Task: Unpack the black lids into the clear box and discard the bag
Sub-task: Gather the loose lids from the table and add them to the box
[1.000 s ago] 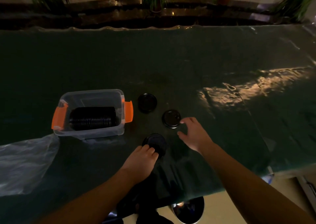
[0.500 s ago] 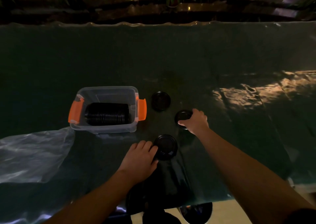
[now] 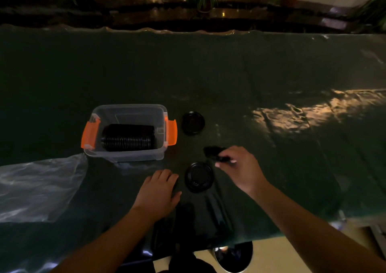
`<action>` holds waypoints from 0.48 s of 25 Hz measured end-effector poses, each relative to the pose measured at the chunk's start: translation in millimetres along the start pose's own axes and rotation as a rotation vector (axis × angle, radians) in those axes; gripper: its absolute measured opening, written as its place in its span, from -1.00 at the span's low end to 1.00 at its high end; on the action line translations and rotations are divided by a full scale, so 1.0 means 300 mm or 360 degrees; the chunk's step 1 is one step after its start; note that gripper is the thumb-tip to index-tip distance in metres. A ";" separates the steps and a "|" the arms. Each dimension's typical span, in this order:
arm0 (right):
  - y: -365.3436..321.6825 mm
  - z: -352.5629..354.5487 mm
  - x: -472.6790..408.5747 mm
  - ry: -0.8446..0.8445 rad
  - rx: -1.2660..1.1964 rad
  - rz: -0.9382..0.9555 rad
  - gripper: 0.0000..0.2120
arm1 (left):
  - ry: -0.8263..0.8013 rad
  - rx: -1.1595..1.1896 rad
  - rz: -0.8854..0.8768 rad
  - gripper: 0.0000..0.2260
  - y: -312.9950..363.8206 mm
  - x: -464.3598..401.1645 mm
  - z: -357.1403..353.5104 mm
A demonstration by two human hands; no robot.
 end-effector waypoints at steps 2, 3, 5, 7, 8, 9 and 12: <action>-0.090 -0.052 0.056 -0.0151 0.0199 0.0416 -0.83 | -0.0012 0.0024 0.0029 -0.50 -0.015 0.007 0.001; -0.117 -0.084 0.078 -0.0225 0.0258 0.0559 -0.84 | -0.0026 0.0033 0.0035 -0.49 -0.020 0.009 -0.001; -0.136 -0.150 0.111 -0.0364 0.0382 0.0679 -0.82 | -0.0042 0.0044 0.0039 -0.49 -0.027 0.014 -0.005; -0.128 -0.199 0.126 -0.0479 0.0496 0.0652 -0.78 | -0.0043 0.0060 0.0039 -0.49 -0.031 0.018 -0.008; -0.121 -0.214 0.131 -0.0515 0.0527 0.0636 -0.78 | -0.0046 0.0068 0.0039 -0.49 -0.030 0.019 -0.009; -0.115 -0.223 0.137 -0.0533 0.0539 0.0630 -0.78 | -0.0051 0.0074 0.0040 -0.49 -0.029 0.021 -0.010; -0.116 -0.227 0.151 -0.0510 0.0526 0.0644 -0.78 | -0.0048 0.0087 0.0057 -0.48 -0.034 0.022 -0.012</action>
Point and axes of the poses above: each hand's wrist, its own x-axis away from the middle knuckle, its own z-axis out of the back of the hand, y = z × x, the point moved 5 cm from there along -x, towards the middle knuckle, and after that the axes turned 15 degrees about z, right-handed, at the moved point
